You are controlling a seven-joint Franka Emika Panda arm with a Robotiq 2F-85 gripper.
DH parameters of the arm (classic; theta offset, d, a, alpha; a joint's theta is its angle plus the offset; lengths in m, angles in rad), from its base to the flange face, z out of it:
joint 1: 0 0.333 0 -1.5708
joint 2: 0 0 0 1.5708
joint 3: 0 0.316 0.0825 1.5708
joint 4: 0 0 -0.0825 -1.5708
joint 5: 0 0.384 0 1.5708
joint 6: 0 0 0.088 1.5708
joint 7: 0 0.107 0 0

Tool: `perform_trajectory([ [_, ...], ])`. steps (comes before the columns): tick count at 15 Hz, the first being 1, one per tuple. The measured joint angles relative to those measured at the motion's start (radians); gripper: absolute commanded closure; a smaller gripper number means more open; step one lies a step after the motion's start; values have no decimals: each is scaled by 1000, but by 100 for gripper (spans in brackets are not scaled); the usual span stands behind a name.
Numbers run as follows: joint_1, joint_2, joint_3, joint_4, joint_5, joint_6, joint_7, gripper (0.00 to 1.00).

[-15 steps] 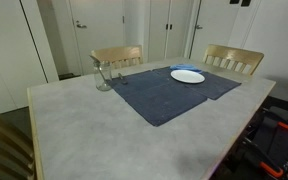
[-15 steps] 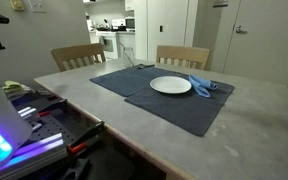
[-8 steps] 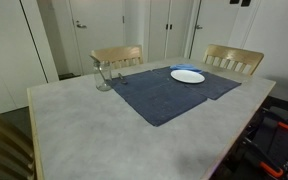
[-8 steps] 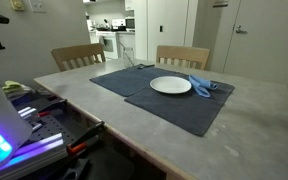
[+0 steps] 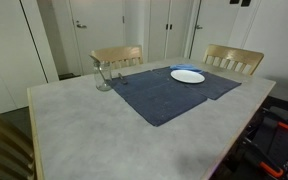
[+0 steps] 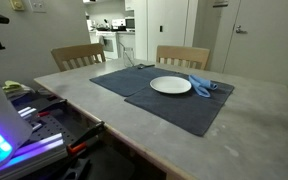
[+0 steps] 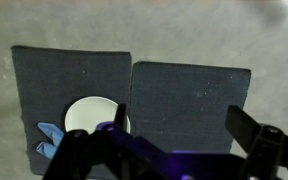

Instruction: Wipe the white plate with the blue towel

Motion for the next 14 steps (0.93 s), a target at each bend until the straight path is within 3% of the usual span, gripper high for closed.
perform_trajectory([
  [8, -2, 2, 0, 0, -27, 29, -2, 0],
  [14, -3, 66, -53, 1, -98, 215, -116, 0],
])
